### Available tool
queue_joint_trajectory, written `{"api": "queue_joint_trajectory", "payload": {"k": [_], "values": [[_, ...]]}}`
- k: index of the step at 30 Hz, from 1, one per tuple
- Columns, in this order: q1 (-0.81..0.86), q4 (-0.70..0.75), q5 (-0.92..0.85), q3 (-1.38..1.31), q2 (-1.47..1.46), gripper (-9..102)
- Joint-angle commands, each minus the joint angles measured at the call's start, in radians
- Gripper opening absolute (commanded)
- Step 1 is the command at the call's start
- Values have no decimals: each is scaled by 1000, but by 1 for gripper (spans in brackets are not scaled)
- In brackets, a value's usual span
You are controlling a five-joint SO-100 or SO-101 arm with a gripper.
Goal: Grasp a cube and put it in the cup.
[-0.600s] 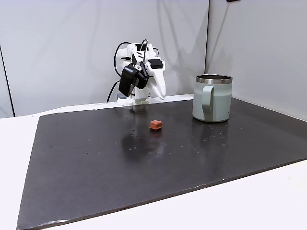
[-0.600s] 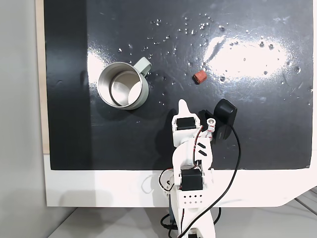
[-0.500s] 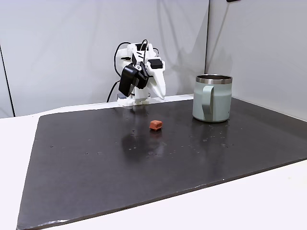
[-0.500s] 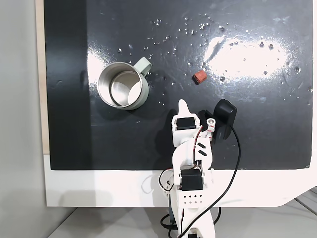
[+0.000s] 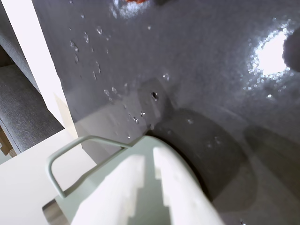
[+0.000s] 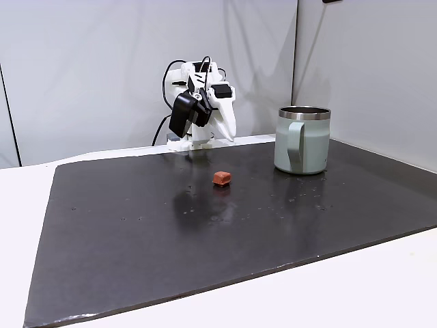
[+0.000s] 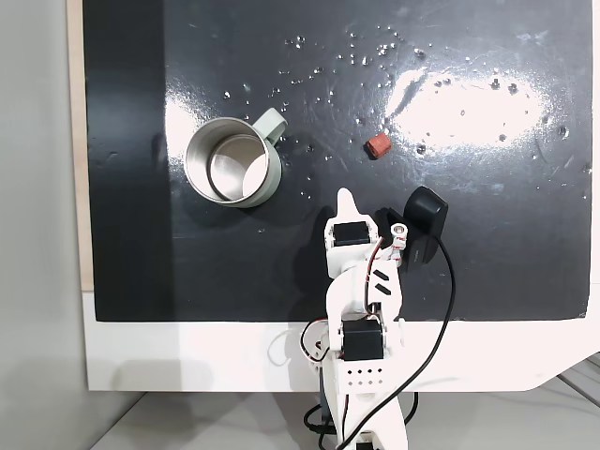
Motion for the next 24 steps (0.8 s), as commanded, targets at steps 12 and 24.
{"api": "queue_joint_trajectory", "payload": {"k": [12,24], "values": [[78,176,-66,-342,-86,0],[163,272,-189,-861,-635,0]]}}
